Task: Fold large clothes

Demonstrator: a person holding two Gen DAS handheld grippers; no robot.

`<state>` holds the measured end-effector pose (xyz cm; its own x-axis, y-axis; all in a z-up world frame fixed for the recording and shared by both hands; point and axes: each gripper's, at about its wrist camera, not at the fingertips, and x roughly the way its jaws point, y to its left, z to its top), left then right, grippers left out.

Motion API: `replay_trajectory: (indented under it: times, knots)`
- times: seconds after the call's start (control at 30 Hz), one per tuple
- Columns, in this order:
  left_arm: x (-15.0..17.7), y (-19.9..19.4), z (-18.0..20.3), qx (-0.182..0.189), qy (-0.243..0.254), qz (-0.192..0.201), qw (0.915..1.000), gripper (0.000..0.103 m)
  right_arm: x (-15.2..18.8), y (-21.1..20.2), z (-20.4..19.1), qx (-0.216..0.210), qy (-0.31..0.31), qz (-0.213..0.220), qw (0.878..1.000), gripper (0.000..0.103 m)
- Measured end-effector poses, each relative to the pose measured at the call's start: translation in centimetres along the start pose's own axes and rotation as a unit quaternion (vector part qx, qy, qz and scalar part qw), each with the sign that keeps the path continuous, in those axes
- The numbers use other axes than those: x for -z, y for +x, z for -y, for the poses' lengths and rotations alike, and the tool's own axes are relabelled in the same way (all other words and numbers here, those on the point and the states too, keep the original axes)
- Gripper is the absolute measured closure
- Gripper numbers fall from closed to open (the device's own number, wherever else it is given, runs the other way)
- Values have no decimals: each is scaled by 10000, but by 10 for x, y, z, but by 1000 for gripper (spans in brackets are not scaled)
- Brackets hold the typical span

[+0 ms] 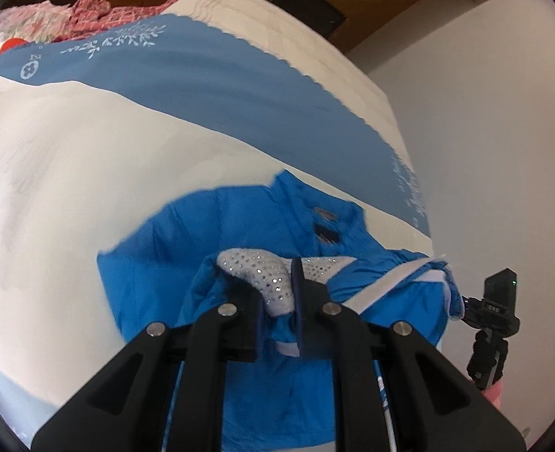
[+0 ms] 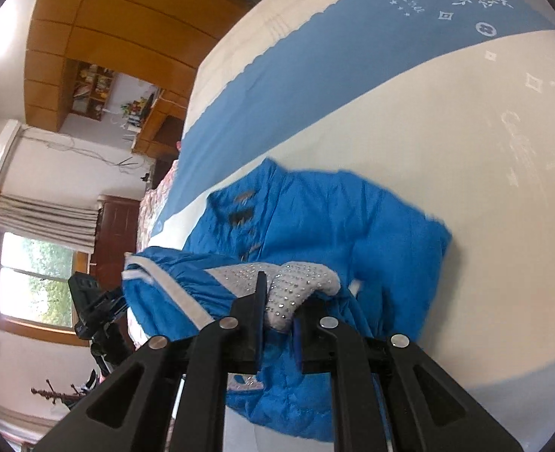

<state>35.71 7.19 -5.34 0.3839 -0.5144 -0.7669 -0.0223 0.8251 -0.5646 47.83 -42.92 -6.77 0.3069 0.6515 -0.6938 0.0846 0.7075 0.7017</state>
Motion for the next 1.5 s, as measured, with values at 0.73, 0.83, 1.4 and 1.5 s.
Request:
replay_trajectory:
  times: [0.73, 0.83, 1.4, 1.5]
  knots:
    - [-2, -12, -30, 352, -116, -394, 9985, 47, -4, -5, 12, 94, -204, 46, 9997, 50]
    - [13, -24, -25, -297, 339, -257, 9987, 47, 2, -1, 9, 663, -466, 16, 9967, 49]
    - [48, -5, 22, -1553, 1298, 220, 9791, 94, 20, 19, -16, 1703, -1368, 286, 9754, 94]
    - [38, -21, 43, -1468, 1397, 649, 9771, 95, 16, 1, -30, 1615, -1420, 543, 9751, 94]
